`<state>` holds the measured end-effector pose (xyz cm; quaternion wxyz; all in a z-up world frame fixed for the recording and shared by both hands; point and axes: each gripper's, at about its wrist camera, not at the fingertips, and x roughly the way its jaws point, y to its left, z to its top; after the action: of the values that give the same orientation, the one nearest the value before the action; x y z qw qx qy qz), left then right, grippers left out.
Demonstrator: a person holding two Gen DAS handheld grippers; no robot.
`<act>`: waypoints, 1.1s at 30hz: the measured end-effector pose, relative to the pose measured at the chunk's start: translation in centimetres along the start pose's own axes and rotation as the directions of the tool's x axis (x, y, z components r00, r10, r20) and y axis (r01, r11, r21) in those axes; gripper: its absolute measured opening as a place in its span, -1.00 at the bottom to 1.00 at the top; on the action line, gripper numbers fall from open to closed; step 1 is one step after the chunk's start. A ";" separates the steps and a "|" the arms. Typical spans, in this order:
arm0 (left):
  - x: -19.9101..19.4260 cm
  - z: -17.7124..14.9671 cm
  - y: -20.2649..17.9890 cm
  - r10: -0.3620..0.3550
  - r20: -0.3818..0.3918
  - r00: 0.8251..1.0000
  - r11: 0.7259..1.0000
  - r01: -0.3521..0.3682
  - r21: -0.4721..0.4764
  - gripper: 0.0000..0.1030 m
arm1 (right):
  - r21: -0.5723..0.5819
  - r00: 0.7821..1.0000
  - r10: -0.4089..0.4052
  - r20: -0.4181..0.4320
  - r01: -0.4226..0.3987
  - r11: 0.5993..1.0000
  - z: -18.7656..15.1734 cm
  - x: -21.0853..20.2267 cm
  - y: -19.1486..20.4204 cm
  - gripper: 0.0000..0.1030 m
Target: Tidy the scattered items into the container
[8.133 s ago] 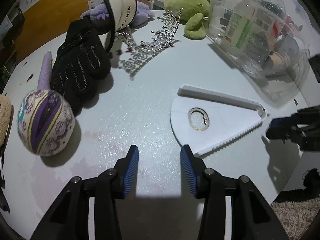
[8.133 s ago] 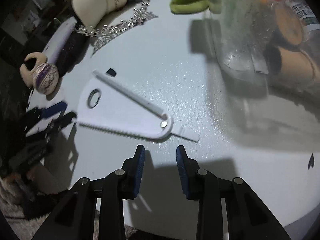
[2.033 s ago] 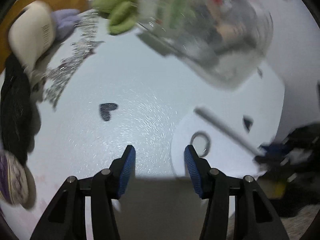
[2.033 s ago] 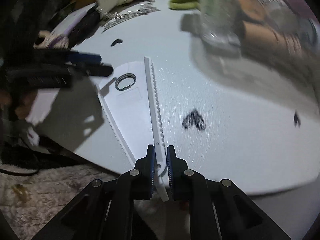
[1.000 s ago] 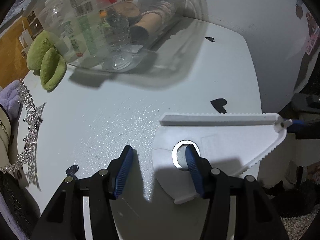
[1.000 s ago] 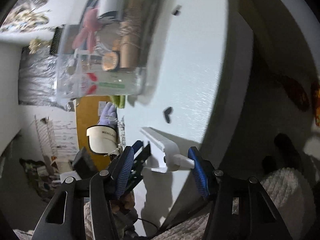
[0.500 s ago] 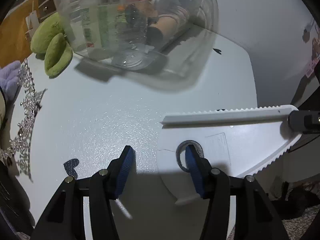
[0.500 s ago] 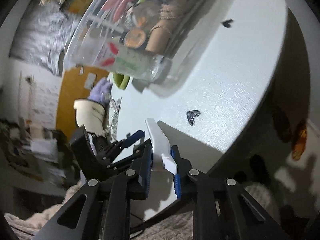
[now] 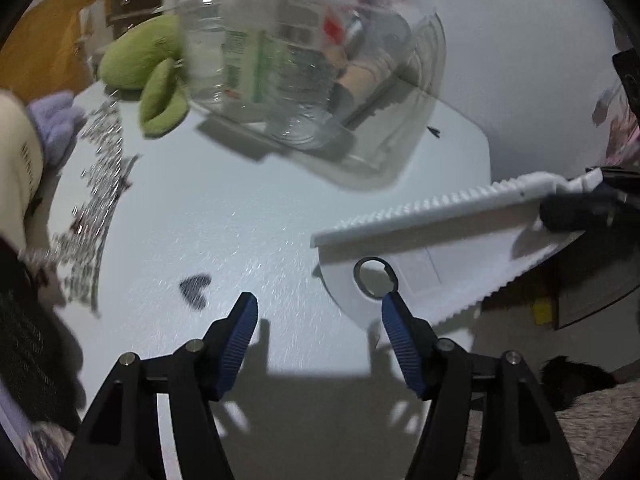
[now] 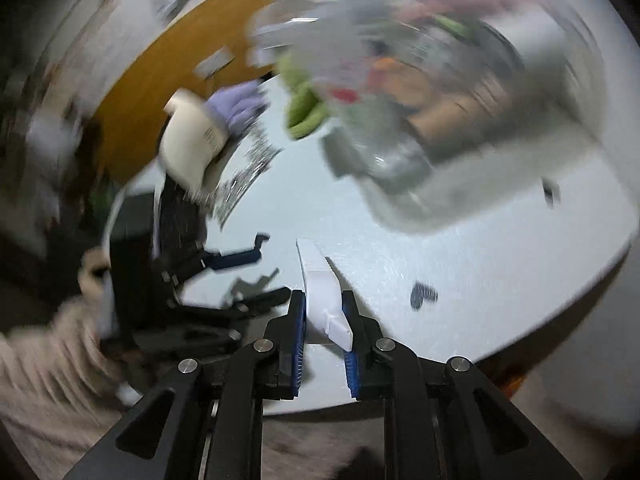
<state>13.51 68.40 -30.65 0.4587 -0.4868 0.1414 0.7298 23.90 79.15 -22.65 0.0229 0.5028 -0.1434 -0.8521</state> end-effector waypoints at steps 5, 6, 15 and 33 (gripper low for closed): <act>-1.5 -1.3 1.6 -0.157 -0.024 0.987 0.973 0.151 -0.172 0.25 | -0.398 0.994 -0.099 -0.040 0.075 0.914 -0.6 -0.3 5.4 -0.66; -1.8 -1.5 1.8 -0.191 -0.018 0.981 0.960 0.182 -0.213 0.25 | -0.453 0.993 -0.114 -0.039 0.084 0.888 -0.9 -0.3 6.3 -0.66; -1.5 -1.8 3.1 -0.489 0.069 0.870 0.709 0.442 -0.550 0.25 | -0.747 0.980 -0.188 0.060 0.169 0.643 -4.5 0.0 10.6 -0.66; 3.9 -1.5 2.5 -0.522 -0.015 0.853 0.543 0.319 -0.777 -0.24 | -0.870 0.956 -0.206 0.209 0.278 0.407 -8.5 0.7 12.5 -0.66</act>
<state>11.99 68.15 -35.28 0.3572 -0.7365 -0.2390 0.5224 29.54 65.18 -23.74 0.1554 0.4007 0.3990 -0.8100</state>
